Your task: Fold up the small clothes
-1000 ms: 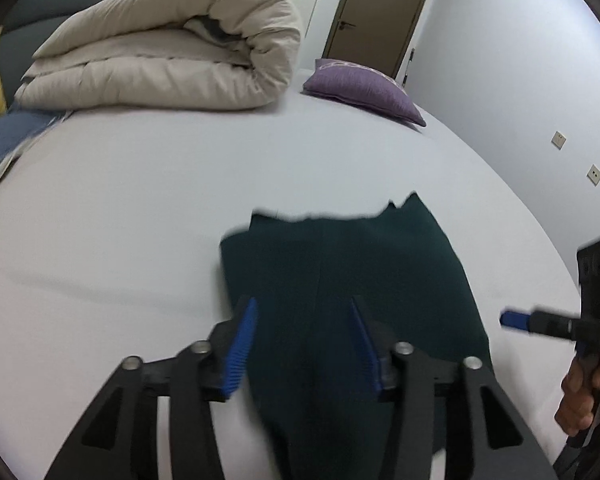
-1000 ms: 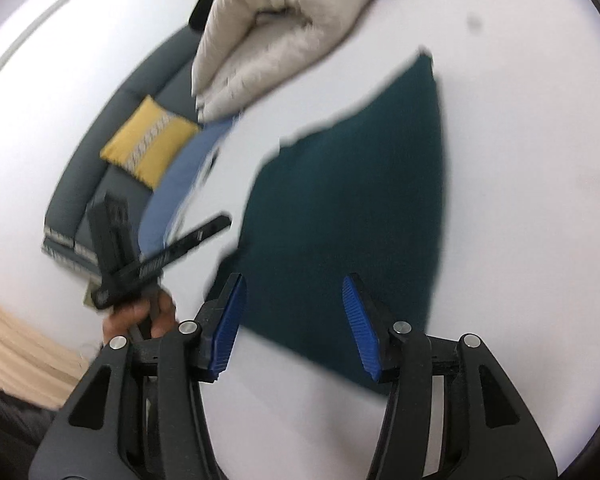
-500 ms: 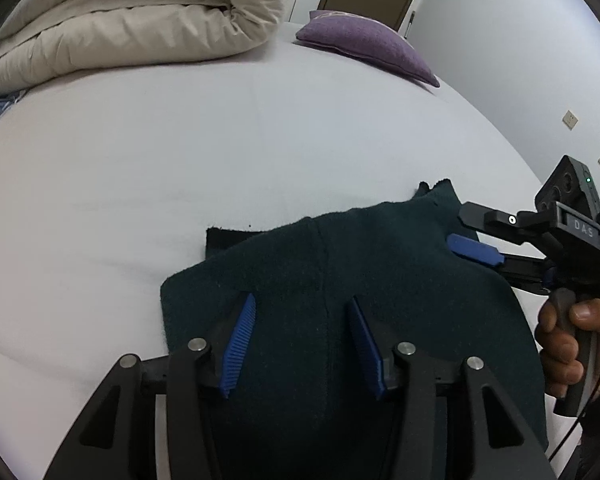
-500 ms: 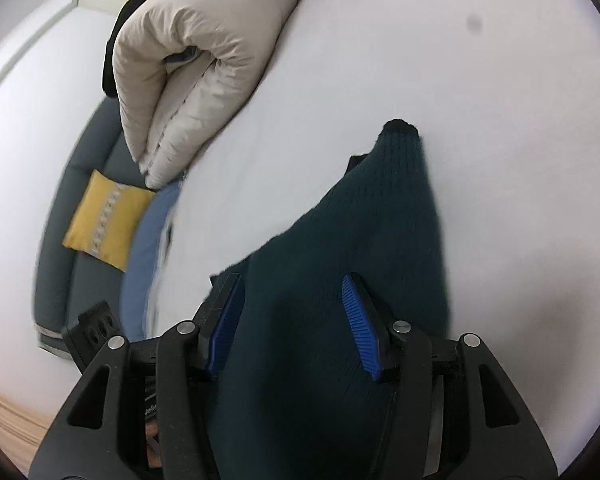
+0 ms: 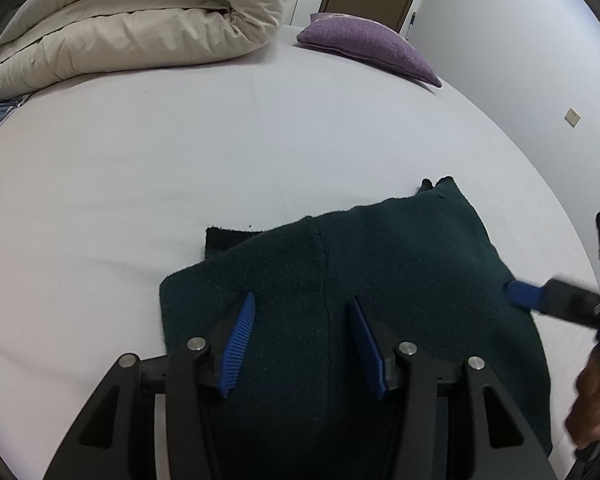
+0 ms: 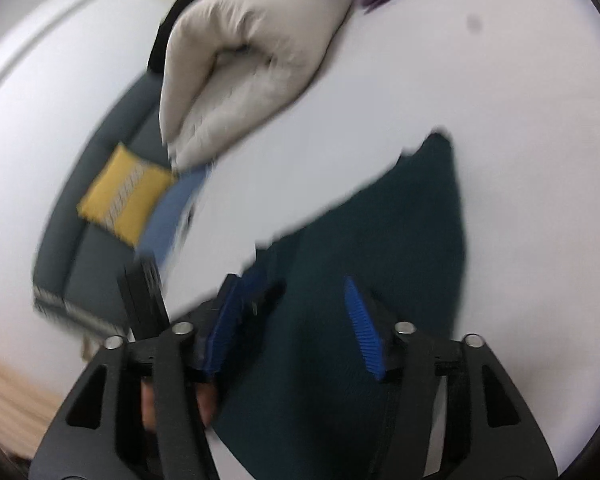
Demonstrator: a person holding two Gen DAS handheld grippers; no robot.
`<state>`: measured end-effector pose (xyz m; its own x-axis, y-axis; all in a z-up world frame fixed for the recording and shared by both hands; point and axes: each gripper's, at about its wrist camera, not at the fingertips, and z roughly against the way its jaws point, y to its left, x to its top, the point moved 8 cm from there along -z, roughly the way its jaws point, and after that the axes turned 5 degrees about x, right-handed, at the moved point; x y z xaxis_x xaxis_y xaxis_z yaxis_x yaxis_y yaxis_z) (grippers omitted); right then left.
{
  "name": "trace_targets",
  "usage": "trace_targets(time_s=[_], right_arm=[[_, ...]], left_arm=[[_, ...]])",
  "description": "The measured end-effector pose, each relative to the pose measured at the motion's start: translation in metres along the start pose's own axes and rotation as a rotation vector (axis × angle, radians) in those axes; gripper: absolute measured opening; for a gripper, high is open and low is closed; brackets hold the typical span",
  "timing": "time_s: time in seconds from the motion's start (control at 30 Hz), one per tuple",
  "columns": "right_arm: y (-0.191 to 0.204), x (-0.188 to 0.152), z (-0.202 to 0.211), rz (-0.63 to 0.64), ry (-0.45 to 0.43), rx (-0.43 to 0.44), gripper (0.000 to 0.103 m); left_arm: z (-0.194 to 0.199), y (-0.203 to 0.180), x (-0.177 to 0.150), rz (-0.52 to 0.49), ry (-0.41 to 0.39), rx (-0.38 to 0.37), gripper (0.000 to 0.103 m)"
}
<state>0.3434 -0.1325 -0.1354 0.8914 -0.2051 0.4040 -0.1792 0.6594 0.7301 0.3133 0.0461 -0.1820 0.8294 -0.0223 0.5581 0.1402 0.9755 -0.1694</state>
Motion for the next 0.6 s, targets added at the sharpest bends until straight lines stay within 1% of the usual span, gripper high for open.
trace_targets(time_s=[0.07,0.13,0.17,0.23,0.27,0.3,0.37,0.47,0.5,0.57,0.6], right_arm=[[-0.006,-0.001,-0.003,0.012,-0.021,0.021,0.057],[-0.010,0.002,0.001,-0.024,-0.029,0.054,0.056],[-0.008,0.005,0.005,-0.040,-0.036,0.049,0.056],[-0.003,0.008,0.015,-0.021,-0.068,0.013,0.058],[0.000,0.009,0.022,0.000,-0.090,-0.002,0.060],[-0.001,0.004,0.036,0.014,-0.110,-0.015,0.062],[-0.004,0.001,0.050,0.013,-0.138,-0.047,0.074],[-0.017,-0.012,0.067,-0.008,-0.125,-0.076,0.075],[-0.026,-0.019,0.072,-0.022,-0.110,-0.100,0.075],[-0.040,-0.029,0.072,-0.056,-0.082,-0.127,0.075],[-0.048,-0.035,0.072,-0.078,-0.065,-0.131,0.075]], left_arm=[[0.000,-0.001,0.000,-0.002,-0.001,0.005,0.053],[0.000,-0.001,0.000,-0.004,-0.003,0.007,0.053],[0.000,-0.001,0.000,-0.005,-0.005,0.006,0.053],[0.000,-0.001,0.000,-0.004,-0.010,0.004,0.053],[0.001,-0.001,0.000,-0.003,-0.011,0.003,0.053],[0.001,-0.001,0.000,-0.003,-0.012,0.004,0.053],[0.001,-0.001,0.000,-0.004,-0.012,0.004,0.053],[0.005,-0.001,0.000,0.007,-0.005,0.000,0.053],[0.009,0.000,0.001,0.011,-0.004,0.002,0.054],[0.024,0.002,-0.002,0.027,-0.010,0.011,0.057],[0.034,0.003,-0.003,0.035,-0.021,0.009,0.061]])
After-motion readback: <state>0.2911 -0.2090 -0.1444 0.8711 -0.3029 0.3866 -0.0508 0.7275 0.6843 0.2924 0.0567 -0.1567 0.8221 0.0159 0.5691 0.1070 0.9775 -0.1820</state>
